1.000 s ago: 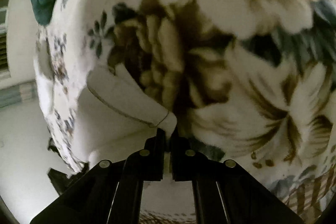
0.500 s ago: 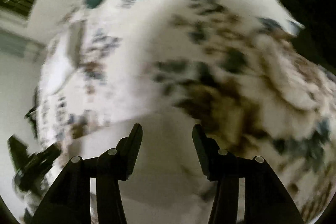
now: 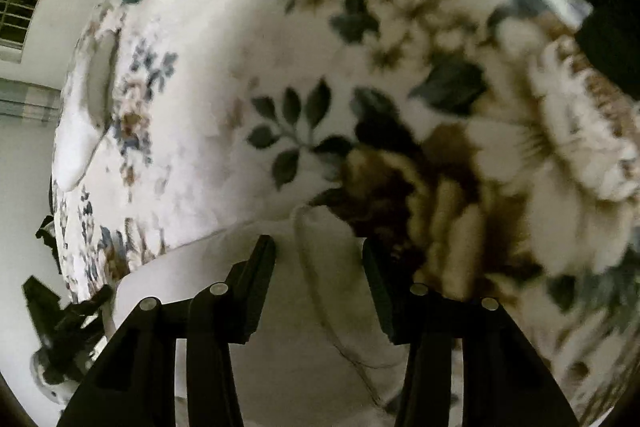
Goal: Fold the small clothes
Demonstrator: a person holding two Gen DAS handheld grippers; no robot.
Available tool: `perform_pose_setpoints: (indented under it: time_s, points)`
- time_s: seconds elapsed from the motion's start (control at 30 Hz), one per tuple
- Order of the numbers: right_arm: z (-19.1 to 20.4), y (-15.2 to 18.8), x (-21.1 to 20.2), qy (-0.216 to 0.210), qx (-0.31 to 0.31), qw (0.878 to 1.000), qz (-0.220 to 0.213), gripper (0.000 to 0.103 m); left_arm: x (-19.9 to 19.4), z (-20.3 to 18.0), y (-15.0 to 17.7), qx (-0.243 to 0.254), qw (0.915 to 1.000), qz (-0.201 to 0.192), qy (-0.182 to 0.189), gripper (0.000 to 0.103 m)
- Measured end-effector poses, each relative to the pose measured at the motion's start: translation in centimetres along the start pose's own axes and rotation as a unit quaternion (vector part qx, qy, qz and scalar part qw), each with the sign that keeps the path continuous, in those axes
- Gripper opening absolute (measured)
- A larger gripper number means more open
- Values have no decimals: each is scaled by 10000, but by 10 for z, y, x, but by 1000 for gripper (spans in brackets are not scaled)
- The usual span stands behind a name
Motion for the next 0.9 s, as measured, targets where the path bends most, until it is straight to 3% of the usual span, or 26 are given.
perform_pose_setpoints:
  time_s: [0.17,0.27,0.4,0.5,0.6,0.67,0.73,0.77,0.8,0.9]
  points:
    - [8,24,-52,-524,-119,9984,-160,48,-48,-27,27,37,9987,-113,491,37]
    - [13,53,-47,-877,-145,9958,220,48,-31,-17,51,42,9992,238,308,37]
    - [-23,78,-9,-585,445,9952,646,46,9,37,68,-401,9975,503,-276,37]
    - [-50,85,9,-613,1053,9899,729,34,16,58,64,-758,9963,391,-137,39]
    - [-51,85,12,-656,1093,9887,784,35,10,47,60,-667,9969,419,-26,36]
    - [-46,82,6,-710,1021,9891,785,37,-5,39,54,-721,9966,316,252,37]
    - [-45,76,-9,-895,1109,9875,680,47,-17,39,48,-758,9959,141,483,47]
    - [-48,74,-17,-960,1177,9865,613,58,-18,40,47,-757,9955,103,555,69]
    - [-52,74,-22,-1006,1236,9856,571,63,-17,44,46,-788,9949,86,631,76]
    - [-61,79,-20,-1322,1425,9783,723,67,10,55,57,-1133,9875,468,988,76]
Point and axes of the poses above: each gripper's, at about its wrist camera, not at the fingertips, and x roughly the way its jaws point, z to its left, y to its underside, the point moved 7 cm from there along x, roughly the way its jaws point, and after that the axes turned 8 degrees about -z, right-handed, at the moved point
